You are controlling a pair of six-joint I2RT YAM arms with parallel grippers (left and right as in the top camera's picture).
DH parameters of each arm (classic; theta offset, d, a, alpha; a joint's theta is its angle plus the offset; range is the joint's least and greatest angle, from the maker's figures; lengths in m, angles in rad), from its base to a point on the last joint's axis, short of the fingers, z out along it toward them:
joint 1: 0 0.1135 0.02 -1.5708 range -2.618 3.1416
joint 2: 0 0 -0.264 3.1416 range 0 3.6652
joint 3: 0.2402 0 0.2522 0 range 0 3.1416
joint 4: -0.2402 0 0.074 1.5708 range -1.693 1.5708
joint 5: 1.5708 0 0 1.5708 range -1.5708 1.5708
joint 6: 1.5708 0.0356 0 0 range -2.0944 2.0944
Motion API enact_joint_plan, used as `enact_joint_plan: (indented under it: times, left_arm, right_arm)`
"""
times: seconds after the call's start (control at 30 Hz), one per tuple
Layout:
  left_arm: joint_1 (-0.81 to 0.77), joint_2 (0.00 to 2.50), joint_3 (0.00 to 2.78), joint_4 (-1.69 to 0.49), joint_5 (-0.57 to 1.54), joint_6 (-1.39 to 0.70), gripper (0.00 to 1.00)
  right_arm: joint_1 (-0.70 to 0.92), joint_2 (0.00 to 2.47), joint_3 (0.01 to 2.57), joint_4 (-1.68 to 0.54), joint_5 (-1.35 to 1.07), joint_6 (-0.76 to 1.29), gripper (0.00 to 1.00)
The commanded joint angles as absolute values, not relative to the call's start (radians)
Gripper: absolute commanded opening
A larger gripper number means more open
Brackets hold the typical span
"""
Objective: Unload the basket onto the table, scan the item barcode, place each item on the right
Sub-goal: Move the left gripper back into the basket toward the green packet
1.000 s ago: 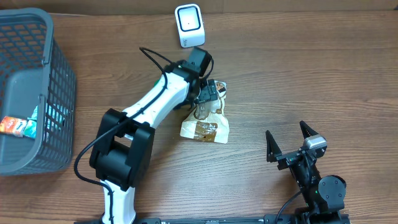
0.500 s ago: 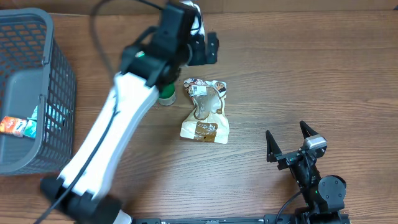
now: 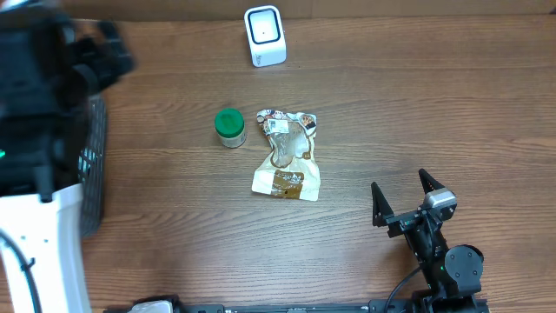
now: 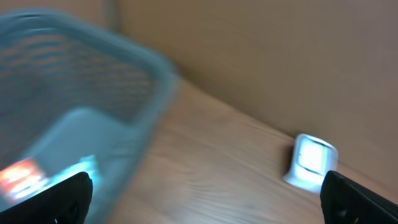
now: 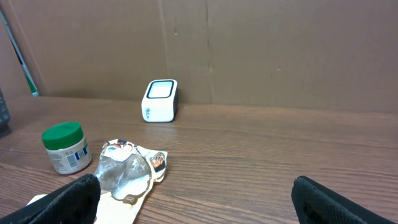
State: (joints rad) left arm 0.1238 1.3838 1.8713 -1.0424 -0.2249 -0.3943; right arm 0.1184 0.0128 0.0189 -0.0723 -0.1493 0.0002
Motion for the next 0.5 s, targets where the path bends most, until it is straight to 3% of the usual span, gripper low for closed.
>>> enact_joint_plan:
  times: [0.0,0.23,0.47]
  left_arm:
    - [0.268,1.390,1.879,-1.079,-0.244,-0.439,1.00]
    - [0.502,1.493,1.872,-1.158,-0.236,-0.514,1.00]
    - [0.635,1.626,1.868,-1.199,-0.163,-0.520,0.96]
  right_arm:
    - [0.115,0.003,0.008,-0.068,-0.148,-0.001,1.00]
    - [0.115,0.003,0.008,-0.068,-0.148,-0.001,1.00]
    - [0.115,0.003,0.008,-0.068,-0.148,-0.002,1.00]
